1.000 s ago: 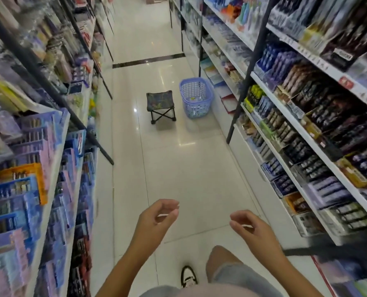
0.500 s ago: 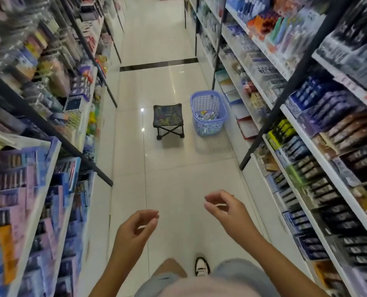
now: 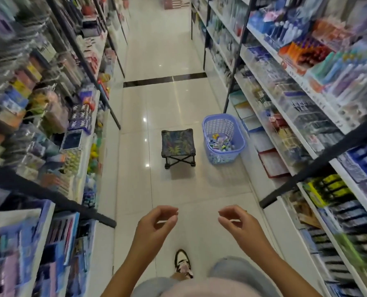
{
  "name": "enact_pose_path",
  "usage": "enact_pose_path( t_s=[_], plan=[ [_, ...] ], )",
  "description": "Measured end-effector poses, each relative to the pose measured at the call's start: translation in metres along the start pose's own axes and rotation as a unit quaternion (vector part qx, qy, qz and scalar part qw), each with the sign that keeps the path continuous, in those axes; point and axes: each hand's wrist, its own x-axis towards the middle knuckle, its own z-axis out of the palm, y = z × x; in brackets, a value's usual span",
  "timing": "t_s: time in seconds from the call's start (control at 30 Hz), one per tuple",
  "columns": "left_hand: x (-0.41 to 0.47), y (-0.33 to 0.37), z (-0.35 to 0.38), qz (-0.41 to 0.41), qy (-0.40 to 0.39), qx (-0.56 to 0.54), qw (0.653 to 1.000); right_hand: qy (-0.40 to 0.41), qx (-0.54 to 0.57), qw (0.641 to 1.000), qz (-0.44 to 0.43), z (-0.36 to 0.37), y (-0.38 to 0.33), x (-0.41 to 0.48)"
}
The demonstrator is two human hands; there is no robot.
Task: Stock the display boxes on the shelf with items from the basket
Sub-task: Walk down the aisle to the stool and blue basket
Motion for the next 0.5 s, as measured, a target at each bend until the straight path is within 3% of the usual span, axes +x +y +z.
enact_pose_path(
  t_s=[0.23,0.5],
  plan=[
    [0.140,0.040,-0.031,0.029,-0.028,0.016,0.999,0.033,0.006,0.999,0.039,0.000,-0.026,0.104],
    [0.267,0.033,-0.056,-0.040,0.017,-0.008,0.999,0.018,0.002,1.000,0.002,0.008,-0.089,0.286]
  ],
)
